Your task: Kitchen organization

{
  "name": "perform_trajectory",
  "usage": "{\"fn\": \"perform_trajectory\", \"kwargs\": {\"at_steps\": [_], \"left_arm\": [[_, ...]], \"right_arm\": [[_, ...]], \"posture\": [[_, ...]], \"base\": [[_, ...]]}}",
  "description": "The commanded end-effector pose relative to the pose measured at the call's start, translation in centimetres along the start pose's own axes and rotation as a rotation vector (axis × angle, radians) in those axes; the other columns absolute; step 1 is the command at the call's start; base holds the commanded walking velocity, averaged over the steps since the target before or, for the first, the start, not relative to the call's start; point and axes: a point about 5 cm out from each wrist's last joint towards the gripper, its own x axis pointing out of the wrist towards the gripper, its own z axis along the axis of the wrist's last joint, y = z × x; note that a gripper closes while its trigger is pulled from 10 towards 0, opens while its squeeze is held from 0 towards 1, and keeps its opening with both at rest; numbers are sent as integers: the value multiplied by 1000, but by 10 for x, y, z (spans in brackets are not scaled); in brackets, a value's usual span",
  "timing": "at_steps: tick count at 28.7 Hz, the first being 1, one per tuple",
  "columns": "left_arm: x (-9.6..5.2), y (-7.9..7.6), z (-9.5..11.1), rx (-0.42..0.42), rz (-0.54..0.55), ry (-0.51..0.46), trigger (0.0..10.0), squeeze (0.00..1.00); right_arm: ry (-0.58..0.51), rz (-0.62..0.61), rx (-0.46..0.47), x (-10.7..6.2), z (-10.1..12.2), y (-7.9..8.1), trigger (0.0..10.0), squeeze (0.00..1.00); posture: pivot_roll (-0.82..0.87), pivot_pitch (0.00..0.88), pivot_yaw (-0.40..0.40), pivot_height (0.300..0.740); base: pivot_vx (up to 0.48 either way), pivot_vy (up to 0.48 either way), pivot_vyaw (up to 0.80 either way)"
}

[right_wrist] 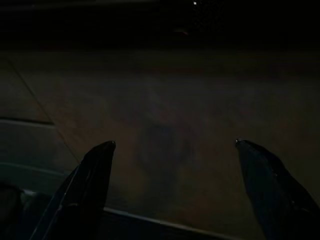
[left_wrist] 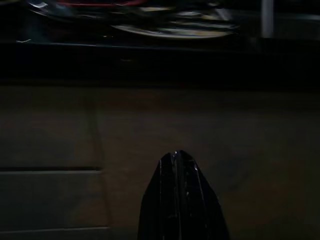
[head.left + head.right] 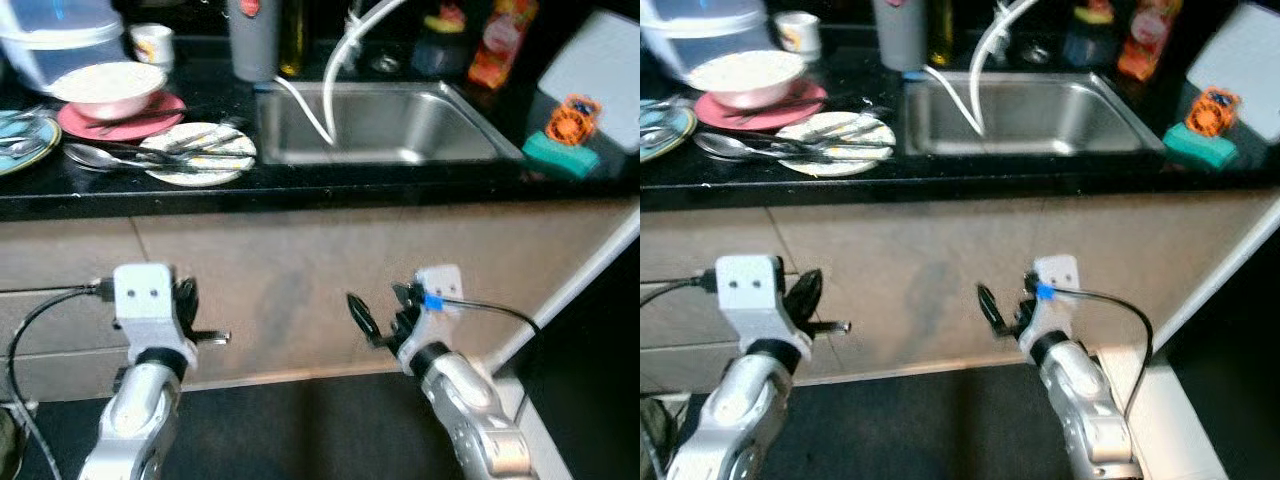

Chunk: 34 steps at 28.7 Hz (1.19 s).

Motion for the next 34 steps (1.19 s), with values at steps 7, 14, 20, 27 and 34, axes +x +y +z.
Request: {"fn": "perform_trajectory", "kwargs": {"at_steps": [7, 14, 20, 27, 34], "left_arm": [[-2, 2, -3, 3, 2, 18, 10000, 0], [-1, -3, 4, 20, -18, -6, 10000, 0], [2, -7, 12, 18, -28, -31, 10000, 0], [5, -15, 26, 25, -87, -70, 10000, 0], [7, -27, 35, 45, -157, -94, 10000, 0]], "right_arm": [[12, 19, 15, -1, -4, 4, 10000, 0], [-16, 28, 25, 0, 0, 5, 10000, 0], [-49, 27, 33, 2, 7, 2, 10000, 0], [-90, 32, 16, 5, 23, 0, 10000, 0], [-151, 33, 9, 10, 40, -1, 10000, 0]], "posture": [[-29, 115, -32, 740], [-26, 112, -33, 740], [-25, 111, -33, 740], [-27, 120, -30, 740], [-26, 120, -29, 740]], "base": [[308, 0, 0], [295, 0, 0], [291, 0, 0], [291, 0, 0], [291, 0, 0]]}}
